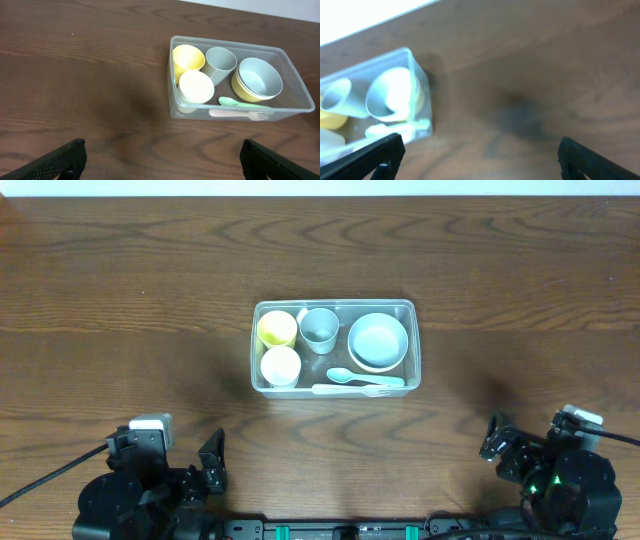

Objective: Pack container

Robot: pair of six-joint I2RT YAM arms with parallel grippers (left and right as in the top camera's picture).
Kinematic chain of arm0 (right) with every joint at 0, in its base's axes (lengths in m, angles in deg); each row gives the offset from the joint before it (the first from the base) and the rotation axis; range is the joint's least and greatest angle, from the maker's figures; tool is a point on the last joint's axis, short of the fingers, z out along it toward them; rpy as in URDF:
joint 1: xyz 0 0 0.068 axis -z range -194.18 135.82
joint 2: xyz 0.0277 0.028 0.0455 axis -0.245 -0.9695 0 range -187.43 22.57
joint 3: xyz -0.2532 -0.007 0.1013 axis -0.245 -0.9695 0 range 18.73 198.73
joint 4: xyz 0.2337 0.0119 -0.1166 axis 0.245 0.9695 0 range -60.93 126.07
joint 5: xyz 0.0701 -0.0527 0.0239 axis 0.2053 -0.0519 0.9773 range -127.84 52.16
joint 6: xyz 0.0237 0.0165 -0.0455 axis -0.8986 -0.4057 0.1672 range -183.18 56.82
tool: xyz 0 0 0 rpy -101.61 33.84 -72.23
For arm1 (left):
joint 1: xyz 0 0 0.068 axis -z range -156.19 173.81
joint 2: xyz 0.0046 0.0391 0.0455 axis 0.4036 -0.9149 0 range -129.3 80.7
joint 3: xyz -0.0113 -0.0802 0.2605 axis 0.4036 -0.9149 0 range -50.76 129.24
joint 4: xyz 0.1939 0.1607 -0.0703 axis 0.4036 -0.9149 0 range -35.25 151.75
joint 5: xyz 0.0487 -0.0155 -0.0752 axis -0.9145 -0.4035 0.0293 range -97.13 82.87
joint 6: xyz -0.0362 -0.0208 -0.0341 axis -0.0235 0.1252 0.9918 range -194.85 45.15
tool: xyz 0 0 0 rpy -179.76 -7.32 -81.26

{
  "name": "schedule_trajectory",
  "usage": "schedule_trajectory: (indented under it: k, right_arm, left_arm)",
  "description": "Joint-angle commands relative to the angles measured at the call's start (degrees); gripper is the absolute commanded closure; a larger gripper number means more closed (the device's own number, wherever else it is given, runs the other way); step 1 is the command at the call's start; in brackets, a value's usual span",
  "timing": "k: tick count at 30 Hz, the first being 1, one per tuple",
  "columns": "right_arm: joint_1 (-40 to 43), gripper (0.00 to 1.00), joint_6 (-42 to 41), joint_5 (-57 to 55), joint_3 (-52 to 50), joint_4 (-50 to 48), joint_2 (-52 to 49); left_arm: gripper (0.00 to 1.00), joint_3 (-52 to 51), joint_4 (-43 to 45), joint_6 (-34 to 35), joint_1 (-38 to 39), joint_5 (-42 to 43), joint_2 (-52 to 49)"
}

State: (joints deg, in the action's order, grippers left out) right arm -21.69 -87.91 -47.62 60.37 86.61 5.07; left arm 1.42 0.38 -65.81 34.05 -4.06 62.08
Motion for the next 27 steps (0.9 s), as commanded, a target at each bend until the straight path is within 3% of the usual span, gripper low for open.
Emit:
schedule_trajectory:
  k: [1,5,10,19,27]
  right_arm:
    - [-0.76,0.01,9.97,3.15,-2.75,-5.49,2.75]
    - [-0.63,0.01,18.78,9.44,-10.38,-18.47,9.20]
    - [0.22,0.01,19.69,11.80,-20.06,-31.19,17.42]
    - [0.48,0.01,26.62,12.20,-30.67,-52.76,17.20]
    - [0.76,0.01,26.73,6.75,-38.45,-66.10,17.20]
  left_arm:
    - [0.02,-0.02,0.11,0.28,0.13,0.59,-0.15]
    - [0.02,-0.02,0.11,0.28,0.13,0.59,-0.15]
    - [0.02,-0.02,0.11,0.28,0.13,0.59,-0.15]
    - [0.02,-0.02,0.11,0.28,0.13,0.59,-0.15]
    - [0.02,-0.02,0.11,0.28,0.13,0.59,-0.15]
